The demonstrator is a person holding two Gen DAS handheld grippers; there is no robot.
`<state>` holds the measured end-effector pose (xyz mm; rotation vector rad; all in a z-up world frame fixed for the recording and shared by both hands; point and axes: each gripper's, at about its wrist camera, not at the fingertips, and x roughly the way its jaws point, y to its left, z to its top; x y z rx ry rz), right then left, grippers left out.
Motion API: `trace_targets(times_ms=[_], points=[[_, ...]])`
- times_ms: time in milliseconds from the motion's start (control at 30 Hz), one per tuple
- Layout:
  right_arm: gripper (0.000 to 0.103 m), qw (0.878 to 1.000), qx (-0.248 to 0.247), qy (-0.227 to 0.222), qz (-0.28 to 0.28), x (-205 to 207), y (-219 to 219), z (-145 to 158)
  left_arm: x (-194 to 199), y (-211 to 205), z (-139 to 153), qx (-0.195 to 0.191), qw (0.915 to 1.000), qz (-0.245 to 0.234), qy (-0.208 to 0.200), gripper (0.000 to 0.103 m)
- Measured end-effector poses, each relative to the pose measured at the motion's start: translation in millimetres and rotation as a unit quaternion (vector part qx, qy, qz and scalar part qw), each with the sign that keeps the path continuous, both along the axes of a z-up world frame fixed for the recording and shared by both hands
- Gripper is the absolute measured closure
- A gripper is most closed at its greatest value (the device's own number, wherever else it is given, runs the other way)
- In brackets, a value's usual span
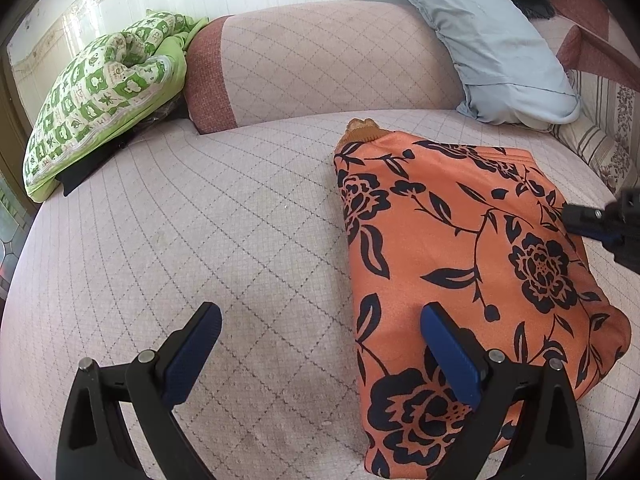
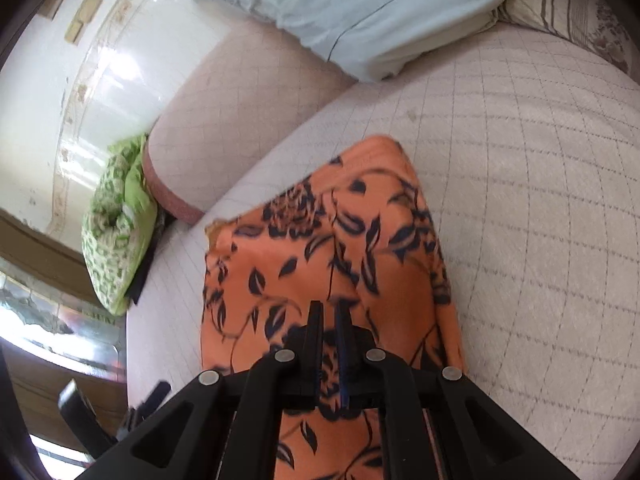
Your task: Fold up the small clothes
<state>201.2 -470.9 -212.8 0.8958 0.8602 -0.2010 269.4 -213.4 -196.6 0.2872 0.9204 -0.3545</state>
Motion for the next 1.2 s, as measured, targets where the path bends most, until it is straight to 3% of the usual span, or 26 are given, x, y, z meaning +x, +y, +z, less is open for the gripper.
trace_targets(times_ms=[133, 233, 367, 567, 667, 833, 1033, 1167, 1200], points=[[0.096, 0.999, 0.006, 0.036, -0.011, 18.0, -11.1, -24.9, 1.4, -0.8, -3.1, -0.001, 1.0000, -0.001, 0.004, 0.003], [0.096, 0.999, 0.019, 0.026, -0.018, 17.7, -14.7, -31.2, 2.1, -2.6, -5.5, 0.003, 1.0000, -0.003, 0.005, 0.003], [0.096, 0.999, 0.021, 0.025, -0.015, 11.5, -15.7, -19.1, 3.6, -2.3, -4.8, -0.002, 0.9999, 0.003, 0.010, 0.003], [0.094, 0.999, -0.013, -0.032, -0.004, -13.4, 4.6, 21.2, 0.3, -0.7, 2.0, -0.012, 0.9999, 0.004, 0.012, 0.003], [0.094, 0.999, -0.035, -0.035, 0.007, -26.4, 16.2, 35.1, -0.9, 1.5, 3.9, -0.007, 0.9998, 0.009, 0.016, 0.003], [0.094, 0.999, -0.030, -0.020, 0.002, -53.9, 17.8, 38.2, -3.3, 8.7, 11.0, -0.027, 0.9992, 0.009, 0.028, 0.003], [0.094, 1.000, 0.025, 0.004, 0.002, -83.2, 17.9, 12.4, -6.6, 4.2, 6.1, -0.035, 0.9979, -0.017, 0.051, 0.003], [0.089, 0.997, 0.031, 0.070, 0.029, -68.8, 26.4, -19.9, -4.6, -6.8, -21.0, -0.018, 0.9932, -0.039, 0.108, 0.003], [0.089, 0.997, 0.030, 0.066, 0.029, -67.4, 26.7, -23.9, -4.0, -5.5, -23.3, -0.025, 0.9931, -0.035, 0.109, 0.002]])
